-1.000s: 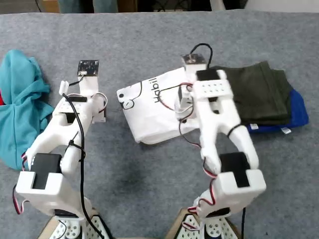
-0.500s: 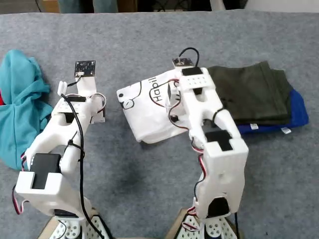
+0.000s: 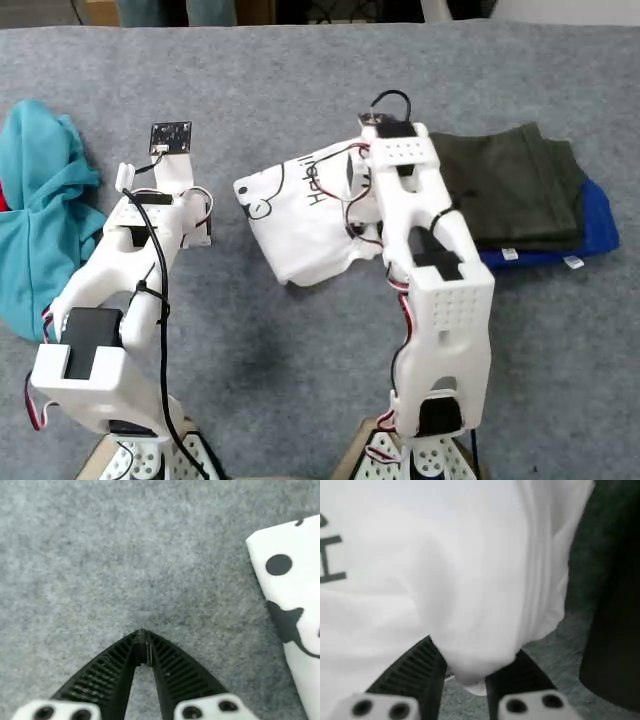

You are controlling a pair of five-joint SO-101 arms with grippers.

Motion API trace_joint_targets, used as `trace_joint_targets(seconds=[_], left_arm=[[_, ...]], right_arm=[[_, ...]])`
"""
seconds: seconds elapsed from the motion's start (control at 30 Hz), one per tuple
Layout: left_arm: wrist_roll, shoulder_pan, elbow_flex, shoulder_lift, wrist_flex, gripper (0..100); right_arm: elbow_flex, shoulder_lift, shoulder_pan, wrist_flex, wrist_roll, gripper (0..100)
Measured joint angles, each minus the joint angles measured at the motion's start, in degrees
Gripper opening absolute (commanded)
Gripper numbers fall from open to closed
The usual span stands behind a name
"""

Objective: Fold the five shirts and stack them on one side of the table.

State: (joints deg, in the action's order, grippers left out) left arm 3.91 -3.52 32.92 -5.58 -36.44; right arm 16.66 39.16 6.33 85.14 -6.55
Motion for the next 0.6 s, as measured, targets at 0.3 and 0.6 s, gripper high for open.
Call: trace_joint_targets(seconds=[0.3,0.6], left_arm=[[0.00,0.00,-0.09,0.00,0.00,3],[0.44,0.00,-0.09,0.00,0.00,3]], right_arm=[[13.98,0.62,-0.53,8.44,4.13,1.4],[33.58,0.62,-2.55,15.47,14.15,1.4]])
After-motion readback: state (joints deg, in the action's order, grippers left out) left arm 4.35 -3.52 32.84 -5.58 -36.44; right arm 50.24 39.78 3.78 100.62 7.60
